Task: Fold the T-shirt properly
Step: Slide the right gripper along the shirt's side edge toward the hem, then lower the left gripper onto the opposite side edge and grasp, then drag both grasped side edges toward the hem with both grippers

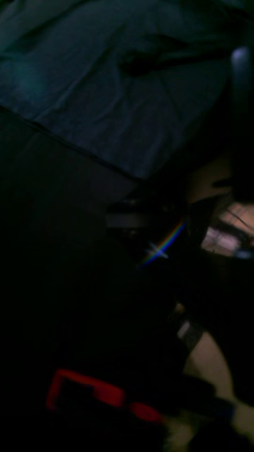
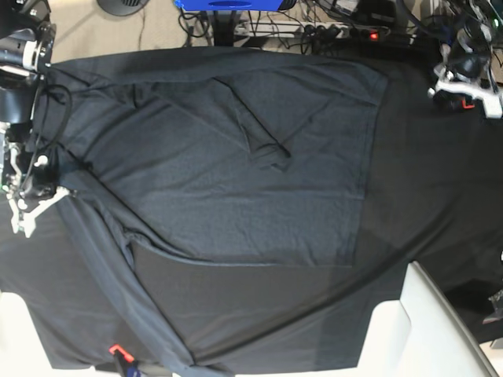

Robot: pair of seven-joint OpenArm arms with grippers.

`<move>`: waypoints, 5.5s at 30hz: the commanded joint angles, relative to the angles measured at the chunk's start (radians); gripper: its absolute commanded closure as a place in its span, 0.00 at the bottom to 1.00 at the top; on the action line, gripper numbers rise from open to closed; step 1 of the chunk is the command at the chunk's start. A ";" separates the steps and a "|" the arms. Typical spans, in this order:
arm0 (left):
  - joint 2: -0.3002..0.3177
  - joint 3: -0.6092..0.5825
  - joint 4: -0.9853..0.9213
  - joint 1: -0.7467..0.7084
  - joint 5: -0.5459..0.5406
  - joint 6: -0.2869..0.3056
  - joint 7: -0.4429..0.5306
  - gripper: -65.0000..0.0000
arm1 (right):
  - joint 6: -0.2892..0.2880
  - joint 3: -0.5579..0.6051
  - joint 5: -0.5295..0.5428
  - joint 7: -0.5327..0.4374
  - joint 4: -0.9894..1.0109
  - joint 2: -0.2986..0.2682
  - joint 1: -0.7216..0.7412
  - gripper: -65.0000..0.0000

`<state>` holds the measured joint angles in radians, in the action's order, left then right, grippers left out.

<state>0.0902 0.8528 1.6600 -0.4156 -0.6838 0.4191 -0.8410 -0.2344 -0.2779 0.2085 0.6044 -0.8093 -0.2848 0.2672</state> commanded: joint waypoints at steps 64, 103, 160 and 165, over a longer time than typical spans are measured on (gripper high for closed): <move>0.107 -0.409 -0.802 0.622 0.189 0.010 0.064 0.52 | -0.001 -0.004 0.001 0.005 -0.012 -0.014 0.010 1.00; 0.104 -0.381 -0.429 0.323 0.180 0.010 0.055 1.00 | -0.001 -0.002 0.001 0.005 -0.012 -0.015 0.010 1.00; 0.220 -0.584 -1.107 0.884 0.181 -0.121 0.217 0.34 | -0.001 -0.001 0.001 0.005 -0.012 -0.017 0.013 1.00; 0.214 -0.622 -1.138 0.901 0.181 -0.121 0.242 0.35 | -0.001 -0.001 0.001 0.004 -0.012 -0.024 0.013 1.00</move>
<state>0.3054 0.2333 0.5217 0.4744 -0.5091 0.3054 -0.5716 -0.2386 -0.2775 0.2096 0.6052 -0.8112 -0.2905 0.2646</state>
